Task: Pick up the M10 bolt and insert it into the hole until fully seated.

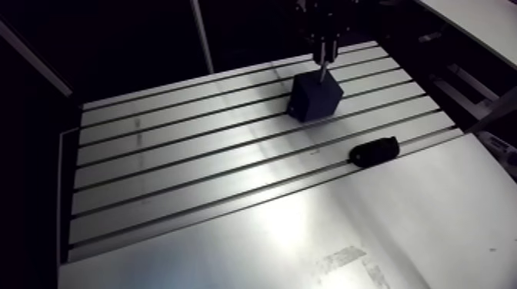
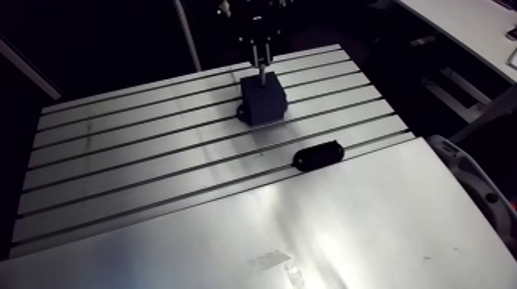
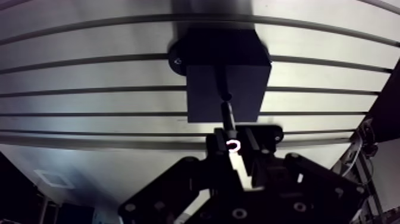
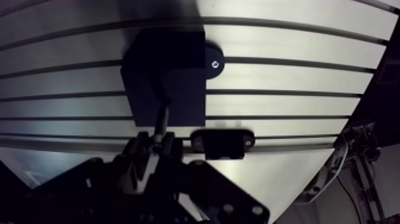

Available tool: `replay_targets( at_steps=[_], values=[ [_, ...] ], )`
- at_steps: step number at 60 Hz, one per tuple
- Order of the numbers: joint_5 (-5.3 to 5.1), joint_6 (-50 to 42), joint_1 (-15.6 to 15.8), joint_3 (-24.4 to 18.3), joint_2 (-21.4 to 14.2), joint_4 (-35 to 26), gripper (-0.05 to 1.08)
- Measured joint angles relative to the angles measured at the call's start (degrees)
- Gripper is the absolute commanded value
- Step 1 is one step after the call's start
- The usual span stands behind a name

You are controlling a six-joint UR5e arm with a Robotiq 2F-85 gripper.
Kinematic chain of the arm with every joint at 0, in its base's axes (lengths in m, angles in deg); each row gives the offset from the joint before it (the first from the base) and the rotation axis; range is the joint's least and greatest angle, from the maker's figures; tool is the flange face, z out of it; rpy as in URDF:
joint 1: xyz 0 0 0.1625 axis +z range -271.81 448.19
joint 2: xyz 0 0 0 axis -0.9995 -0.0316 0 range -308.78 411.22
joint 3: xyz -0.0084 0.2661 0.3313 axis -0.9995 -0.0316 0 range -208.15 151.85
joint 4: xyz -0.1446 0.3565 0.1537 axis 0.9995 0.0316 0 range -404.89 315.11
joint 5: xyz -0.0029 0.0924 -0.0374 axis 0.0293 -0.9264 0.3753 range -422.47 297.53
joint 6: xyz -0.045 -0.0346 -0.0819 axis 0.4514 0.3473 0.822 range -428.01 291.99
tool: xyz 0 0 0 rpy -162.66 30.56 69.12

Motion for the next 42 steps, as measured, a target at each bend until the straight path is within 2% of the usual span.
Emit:
replay_targets(
  at_steps=[42],
  values=[
    [0.01,0.0,-0.1,0.6,0.0,0.7,1.08]
  ],
)
